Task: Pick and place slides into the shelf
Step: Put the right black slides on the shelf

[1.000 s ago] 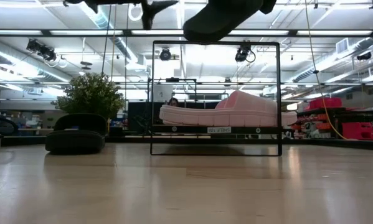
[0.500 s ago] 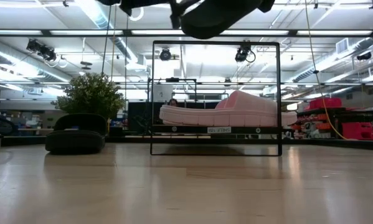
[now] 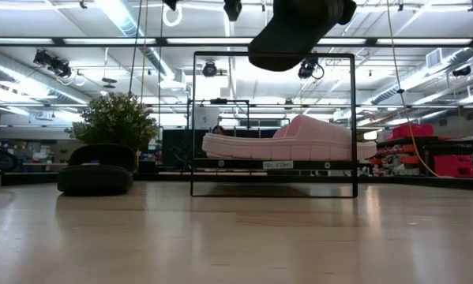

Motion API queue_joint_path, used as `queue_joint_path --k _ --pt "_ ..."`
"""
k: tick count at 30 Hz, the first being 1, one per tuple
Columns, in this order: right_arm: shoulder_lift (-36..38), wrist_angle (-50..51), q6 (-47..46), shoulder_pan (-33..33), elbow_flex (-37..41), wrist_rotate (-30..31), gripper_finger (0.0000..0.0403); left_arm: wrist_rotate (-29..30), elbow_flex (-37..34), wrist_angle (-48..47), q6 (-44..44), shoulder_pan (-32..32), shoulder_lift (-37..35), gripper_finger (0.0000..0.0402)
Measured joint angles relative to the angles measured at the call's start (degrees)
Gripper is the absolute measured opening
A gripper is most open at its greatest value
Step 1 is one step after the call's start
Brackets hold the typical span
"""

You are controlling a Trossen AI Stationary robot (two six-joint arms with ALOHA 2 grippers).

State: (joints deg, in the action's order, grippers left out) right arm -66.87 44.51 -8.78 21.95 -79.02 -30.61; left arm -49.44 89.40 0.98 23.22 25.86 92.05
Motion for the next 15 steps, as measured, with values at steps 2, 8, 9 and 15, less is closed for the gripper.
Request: queue_joint_path --k 2,8,9,15 --pt "-0.55 0.14 0.0 0.01 0.0 -0.76 0.0009 0.08 2.22 -5.91 -7.27 -0.62 0.0 0.0284" --pt "-3.25 0.16 0.0 -0.02 0.0 -1.51 0.0009 6.09 6.63 -15.88 -22.43 -3.15 -0.02 0.028" --pt "-3.74 0.18 0.02 -0.02 0.0 -1.53 0.0009 7.94 7.29 -17.44 -24.1 -3.64 0.0 0.0278" --pt "-6.48 0.07 1.09 0.01 0.0 -2.0 0.0009 16.57 8.86 -26.65 -32.63 -5.24 0.44 0.0273"
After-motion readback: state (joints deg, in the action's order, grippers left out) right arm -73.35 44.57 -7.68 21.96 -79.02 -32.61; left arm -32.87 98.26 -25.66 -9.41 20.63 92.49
